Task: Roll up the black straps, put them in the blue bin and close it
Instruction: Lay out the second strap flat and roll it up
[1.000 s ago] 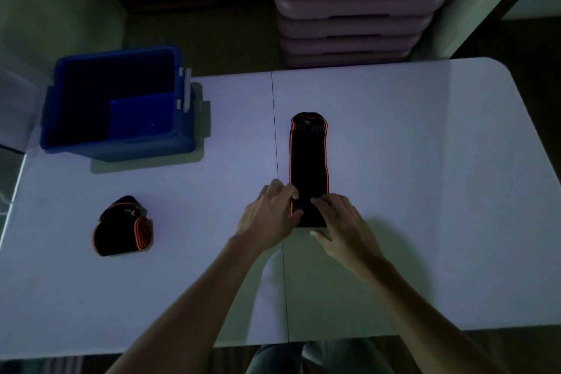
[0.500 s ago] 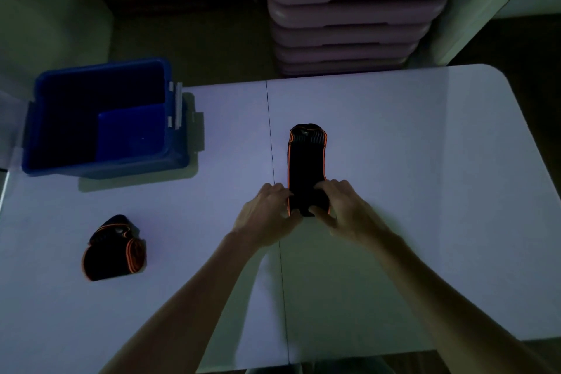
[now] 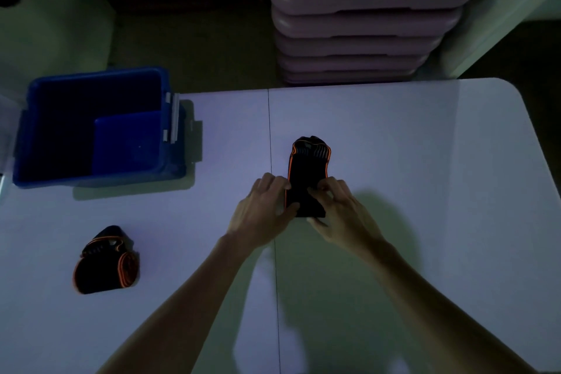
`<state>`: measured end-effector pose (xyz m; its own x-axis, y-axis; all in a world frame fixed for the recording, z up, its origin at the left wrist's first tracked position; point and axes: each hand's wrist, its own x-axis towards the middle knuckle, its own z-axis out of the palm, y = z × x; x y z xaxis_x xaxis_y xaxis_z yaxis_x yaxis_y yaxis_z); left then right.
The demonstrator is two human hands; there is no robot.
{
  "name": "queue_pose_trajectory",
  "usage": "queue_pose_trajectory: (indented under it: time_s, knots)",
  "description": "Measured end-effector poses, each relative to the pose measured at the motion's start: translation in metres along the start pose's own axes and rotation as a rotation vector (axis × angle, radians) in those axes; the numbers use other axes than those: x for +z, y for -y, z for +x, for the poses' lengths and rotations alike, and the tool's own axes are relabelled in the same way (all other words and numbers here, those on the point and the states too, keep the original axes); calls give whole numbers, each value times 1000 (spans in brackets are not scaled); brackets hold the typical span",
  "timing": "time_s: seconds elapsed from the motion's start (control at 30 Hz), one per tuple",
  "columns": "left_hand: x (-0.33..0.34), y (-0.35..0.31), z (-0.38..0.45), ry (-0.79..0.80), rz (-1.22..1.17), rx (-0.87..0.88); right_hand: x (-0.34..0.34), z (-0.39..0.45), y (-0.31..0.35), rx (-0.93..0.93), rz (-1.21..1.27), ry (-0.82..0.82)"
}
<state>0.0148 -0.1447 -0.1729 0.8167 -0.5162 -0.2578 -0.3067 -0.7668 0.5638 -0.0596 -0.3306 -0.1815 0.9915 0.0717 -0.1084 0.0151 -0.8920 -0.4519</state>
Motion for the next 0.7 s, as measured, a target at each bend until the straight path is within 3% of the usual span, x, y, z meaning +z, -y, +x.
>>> queue_pose_trajectory:
  time_s: [0.1, 0.33, 0.5, 0.7]
  knots:
    - [-1, 1, 5, 21, -31, 77, -2, 4, -5, 33, 134, 32]
    - [-6, -6, 35, -6, -94, 51, -3, 23, -5, 176, 362, 0]
    - [-7, -9, 63, -13, -188, -144, -9, 32, -9, 310, 407, -125]
    - [-6, -22, 84, -49, -110, -313, -4, 49, -15, 378, 508, -256]
